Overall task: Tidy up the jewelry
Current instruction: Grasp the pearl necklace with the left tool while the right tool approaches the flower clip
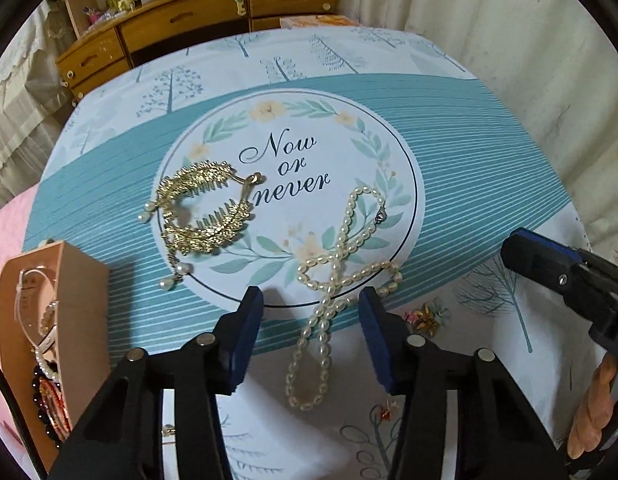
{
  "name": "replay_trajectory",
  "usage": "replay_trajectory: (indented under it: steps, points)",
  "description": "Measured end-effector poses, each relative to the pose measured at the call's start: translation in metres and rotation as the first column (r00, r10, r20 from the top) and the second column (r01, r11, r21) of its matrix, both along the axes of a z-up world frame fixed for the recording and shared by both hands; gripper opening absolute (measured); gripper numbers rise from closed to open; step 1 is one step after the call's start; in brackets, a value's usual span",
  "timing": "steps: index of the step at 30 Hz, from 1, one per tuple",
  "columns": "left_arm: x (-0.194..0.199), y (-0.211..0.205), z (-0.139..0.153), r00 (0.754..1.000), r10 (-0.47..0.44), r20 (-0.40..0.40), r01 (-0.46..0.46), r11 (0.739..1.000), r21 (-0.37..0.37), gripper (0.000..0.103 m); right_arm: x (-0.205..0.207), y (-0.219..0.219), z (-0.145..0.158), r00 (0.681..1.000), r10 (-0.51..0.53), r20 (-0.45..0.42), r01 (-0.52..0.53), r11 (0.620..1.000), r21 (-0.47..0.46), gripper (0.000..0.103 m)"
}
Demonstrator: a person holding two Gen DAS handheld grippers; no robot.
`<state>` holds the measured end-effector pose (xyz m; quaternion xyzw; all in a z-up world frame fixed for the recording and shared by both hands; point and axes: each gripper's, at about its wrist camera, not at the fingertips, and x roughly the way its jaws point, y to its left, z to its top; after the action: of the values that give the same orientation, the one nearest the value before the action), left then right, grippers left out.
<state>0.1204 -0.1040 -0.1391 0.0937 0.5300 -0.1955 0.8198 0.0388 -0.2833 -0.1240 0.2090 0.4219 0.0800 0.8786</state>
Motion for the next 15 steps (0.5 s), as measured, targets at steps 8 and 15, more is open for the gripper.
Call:
replay_trajectory:
  steps: [8, 15]
  points:
    - [0.01, -0.007, 0.0, 1.0, 0.013, -0.003, -0.013, 1.0, 0.025, 0.04, 0.01, -0.003, -0.012, 1.0, 0.018, -0.024, -0.017, 1.0, 0.017, 0.024]
    - [0.016, -0.01, 0.001, 1.0, 0.019, 0.01, -0.019, 0.999, 0.028, 0.032, 0.013, -0.004, -0.02, 0.999, 0.028, -0.037, -0.027, 0.999, 0.033, 0.024]
